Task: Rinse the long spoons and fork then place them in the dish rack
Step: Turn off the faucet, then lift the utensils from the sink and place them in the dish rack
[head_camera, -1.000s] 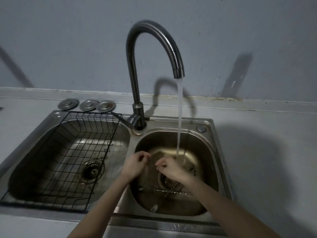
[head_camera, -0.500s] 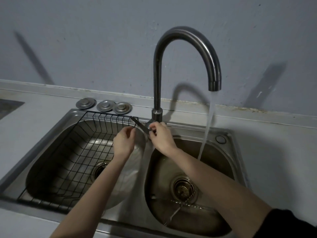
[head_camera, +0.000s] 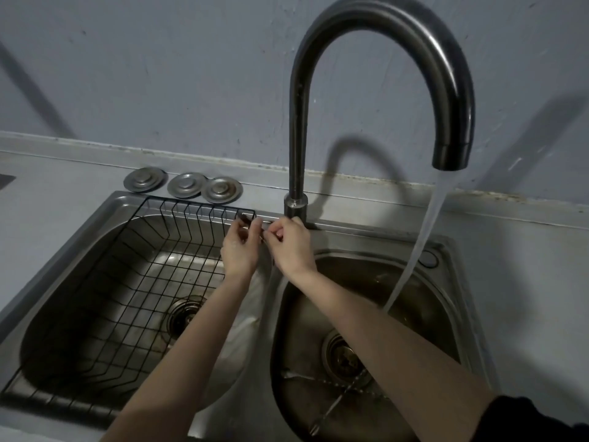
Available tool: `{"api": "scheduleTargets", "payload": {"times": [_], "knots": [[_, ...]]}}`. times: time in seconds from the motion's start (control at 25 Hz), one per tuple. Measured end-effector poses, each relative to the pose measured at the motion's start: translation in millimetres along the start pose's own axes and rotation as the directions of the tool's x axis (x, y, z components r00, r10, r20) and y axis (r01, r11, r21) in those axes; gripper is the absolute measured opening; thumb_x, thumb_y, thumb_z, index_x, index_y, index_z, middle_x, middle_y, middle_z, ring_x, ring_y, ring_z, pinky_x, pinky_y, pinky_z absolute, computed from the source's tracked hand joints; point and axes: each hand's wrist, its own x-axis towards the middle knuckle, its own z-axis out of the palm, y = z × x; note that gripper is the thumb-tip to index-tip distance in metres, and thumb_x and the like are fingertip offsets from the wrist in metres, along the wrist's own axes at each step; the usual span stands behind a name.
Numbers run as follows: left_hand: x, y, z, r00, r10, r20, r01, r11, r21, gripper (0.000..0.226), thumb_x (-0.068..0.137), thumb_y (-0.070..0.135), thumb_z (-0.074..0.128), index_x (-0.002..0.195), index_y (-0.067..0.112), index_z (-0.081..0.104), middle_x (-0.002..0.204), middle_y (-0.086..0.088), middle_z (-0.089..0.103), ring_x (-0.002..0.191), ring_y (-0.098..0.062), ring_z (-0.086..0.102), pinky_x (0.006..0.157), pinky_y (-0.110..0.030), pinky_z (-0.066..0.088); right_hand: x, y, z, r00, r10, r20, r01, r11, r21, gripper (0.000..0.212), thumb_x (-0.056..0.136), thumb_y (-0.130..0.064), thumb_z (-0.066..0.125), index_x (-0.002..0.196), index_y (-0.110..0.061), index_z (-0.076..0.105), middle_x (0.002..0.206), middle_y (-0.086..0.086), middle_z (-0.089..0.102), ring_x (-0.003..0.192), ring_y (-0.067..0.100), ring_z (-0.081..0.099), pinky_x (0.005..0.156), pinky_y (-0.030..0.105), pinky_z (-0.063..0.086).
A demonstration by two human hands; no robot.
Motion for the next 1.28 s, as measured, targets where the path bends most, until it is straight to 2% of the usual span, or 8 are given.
{"api": "scheduleTargets", "payload": {"times": [0.16, 0.36, 0.52, 0.64, 0.84, 1.0, 1.12, 1.28], "knots": [[7, -3, -3, 0.998, 0.049, 0.039, -0.05, 0.998, 0.038, 0.022, 0.087, 0.036, 0.051, 0.084, 0.014, 0.055, 0.074, -0.007, 0.06, 0.077, -0.027, 0.057, 0.085, -0.048, 0.049, 2, 0, 1, 1.0, 0.004, 0.005, -0.004, 1.0, 0.03, 0.016, 0.087, -0.018, 0.058, 0.093, -0.005, 0.062, 0.108, 0.015, 0.055, 0.095, 0.029, 0.058, 0.086, 0.037, 0.048], [15, 5, -3, 0.995, 0.086, 0.059, -0.096, 0.979, 0.181, 0.034, 0.089, 0.034, 0.05, 0.098, 0.003, 0.059, 0.101, -0.024, 0.068, 0.098, -0.038, 0.062, 0.086, -0.043, 0.047, 4, -3, -3, 1.0, 0.012, 0.005, -0.012, 0.999, 0.031, 0.015, 0.087, -0.016, 0.056, 0.095, -0.005, 0.062, 0.108, 0.018, 0.055, 0.096, 0.032, 0.058, 0.09, 0.042, 0.048], [16, 11, -1, 0.996, 0.076, 0.052, -0.086, 0.964, 0.252, 0.038, 0.09, 0.036, 0.046, 0.107, 0.003, 0.057, 0.11, -0.02, 0.066, 0.106, -0.036, 0.058, 0.089, -0.038, 0.043, 0, 0, -9, 0.999, 0.008, 0.051, -0.01, 0.999, 0.051, 0.019, 0.088, -0.007, 0.051, 0.105, -0.006, 0.061, 0.109, 0.017, 0.055, 0.099, 0.029, 0.058, 0.092, 0.031, 0.044], [7, 14, 1, 0.999, 0.051, 0.016, -0.053, 0.974, 0.219, 0.038, 0.09, 0.034, 0.047, 0.111, 0.005, 0.056, 0.112, -0.02, 0.065, 0.108, -0.035, 0.057, 0.093, -0.04, 0.043, -10, 11, -16, 0.997, 0.0, 0.079, -0.004, 0.998, 0.056, 0.023, 0.087, -0.005, 0.051, 0.108, -0.008, 0.06, 0.105, 0.016, 0.057, 0.098, 0.026, 0.059, 0.083, 0.022, 0.041], [-33, 2, 16, 1.0, 0.018, 0.019, -0.022, 0.982, 0.188, 0.044, 0.087, 0.018, 0.055, 0.127, 0.005, 0.044, 0.121, -0.019, 0.059, 0.112, -0.032, 0.055, 0.096, -0.037, 0.042, -37, 57, -45, 0.986, 0.141, 0.09, -0.14, 0.99, -0.018, 0.022, 0.088, -0.009, 0.051, 0.107, -0.006, 0.062, 0.114, 0.014, 0.065, 0.105, 0.023, 0.06, 0.085, 0.019, 0.04], [-75, -24, 41, 0.988, -0.056, 0.142, 0.026, 0.979, 0.204, 0.036, 0.086, 0.012, 0.054, 0.119, -0.002, 0.045, 0.114, -0.022, 0.062, 0.108, -0.033, 0.057, 0.091, -0.037, 0.044, -70, 110, -71, 0.936, 0.331, 0.118, -0.317, 0.941, -0.122, 0.022, 0.09, -0.012, 0.048, 0.104, -0.002, 0.064, 0.113, 0.019, 0.066, 0.108, 0.029, 0.059, 0.089, 0.029, 0.044], [-103, -52, 64, 0.92, -0.123, 0.372, -0.036, 0.919, 0.393, 0.028, 0.087, 0.016, 0.054, 0.111, 0.003, 0.055, 0.111, -0.02, 0.066, 0.107, -0.032, 0.06, 0.091, -0.037, 0.045, -92, 148, -77, 0.862, 0.49, 0.134, -0.453, 0.861, -0.233, 0.03, 0.093, -0.02, 0.046, 0.108, 0.001, 0.061, 0.118, 0.022, 0.063, 0.112, 0.034, 0.056, 0.091, 0.035, 0.045], [-135, -95, 88, 0.753, -0.314, 0.579, -0.16, 0.765, 0.624, 0.028, 0.087, 0.022, 0.055, 0.109, 0.005, 0.061, 0.115, -0.017, 0.066, 0.108, -0.028, 0.06, 0.089, -0.033, 0.046, -115, 184, -69, 0.744, 0.655, 0.136, -0.6, 0.743, -0.296, 0.041, 0.093, -0.029, 0.045, 0.117, 0.003, 0.052, 0.122, 0.02, 0.06, 0.112, 0.034, 0.056, 0.092, 0.034, 0.046]]}}
